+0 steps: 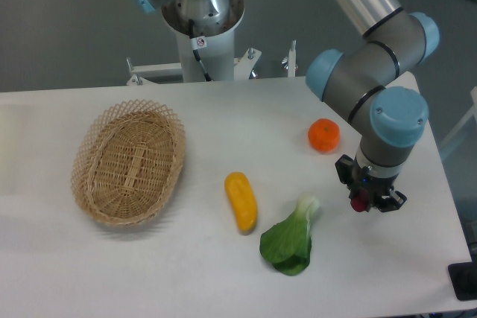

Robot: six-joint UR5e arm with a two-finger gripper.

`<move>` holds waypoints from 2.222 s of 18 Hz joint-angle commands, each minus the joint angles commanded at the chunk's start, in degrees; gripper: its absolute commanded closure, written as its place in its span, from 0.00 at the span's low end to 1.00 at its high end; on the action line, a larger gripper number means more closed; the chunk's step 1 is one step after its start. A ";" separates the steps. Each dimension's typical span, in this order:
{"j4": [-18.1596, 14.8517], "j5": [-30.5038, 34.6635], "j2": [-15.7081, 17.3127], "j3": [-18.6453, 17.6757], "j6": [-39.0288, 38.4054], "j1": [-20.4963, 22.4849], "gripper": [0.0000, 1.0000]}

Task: Place the sweet potato on the table
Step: 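Carry the purple sweet potato toward the yellow object and lower it, then open the gripper to release the purple sweet potato onto the table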

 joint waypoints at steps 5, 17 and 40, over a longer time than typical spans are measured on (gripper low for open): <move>7.40 -1.94 7.56 -14.24 4.38 -1.58 0.70; 7.58 -4.83 14.24 -31.04 11.50 -7.12 0.64; 7.49 -4.92 14.96 -21.92 13.53 -4.58 0.00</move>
